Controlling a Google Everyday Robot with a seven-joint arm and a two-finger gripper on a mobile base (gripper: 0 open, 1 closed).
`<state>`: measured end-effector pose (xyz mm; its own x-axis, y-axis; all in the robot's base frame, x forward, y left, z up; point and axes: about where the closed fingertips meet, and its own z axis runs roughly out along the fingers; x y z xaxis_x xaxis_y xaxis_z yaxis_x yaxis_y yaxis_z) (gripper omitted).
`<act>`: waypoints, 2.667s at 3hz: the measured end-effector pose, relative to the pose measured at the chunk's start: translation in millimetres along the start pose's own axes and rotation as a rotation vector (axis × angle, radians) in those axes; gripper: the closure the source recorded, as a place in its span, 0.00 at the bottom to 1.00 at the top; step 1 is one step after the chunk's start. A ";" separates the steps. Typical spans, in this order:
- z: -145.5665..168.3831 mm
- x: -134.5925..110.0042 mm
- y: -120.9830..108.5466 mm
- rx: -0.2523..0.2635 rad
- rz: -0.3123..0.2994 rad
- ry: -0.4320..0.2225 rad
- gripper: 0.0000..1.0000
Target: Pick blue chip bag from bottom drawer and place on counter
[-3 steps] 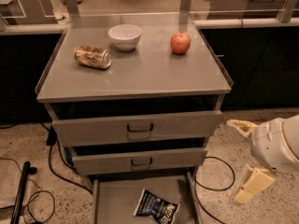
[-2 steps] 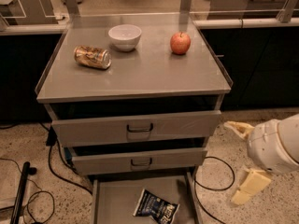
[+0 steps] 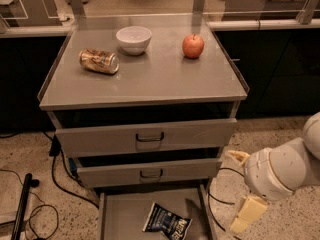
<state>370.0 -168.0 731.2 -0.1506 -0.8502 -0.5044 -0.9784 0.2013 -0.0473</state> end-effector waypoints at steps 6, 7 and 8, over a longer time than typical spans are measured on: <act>195.6 103.3 -8.2 -0.098 0.105 -0.136 0.00; 230.1 123.1 -17.9 -0.080 0.112 -0.091 0.00; 263.6 146.5 -30.6 -0.057 0.126 -0.087 0.00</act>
Offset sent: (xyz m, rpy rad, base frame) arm -0.0263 -0.0085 -0.1481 0.1410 0.1301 -0.0364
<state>415.3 -170.6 431.4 -0.2623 -0.7743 -0.5759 -0.9593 0.2737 0.0688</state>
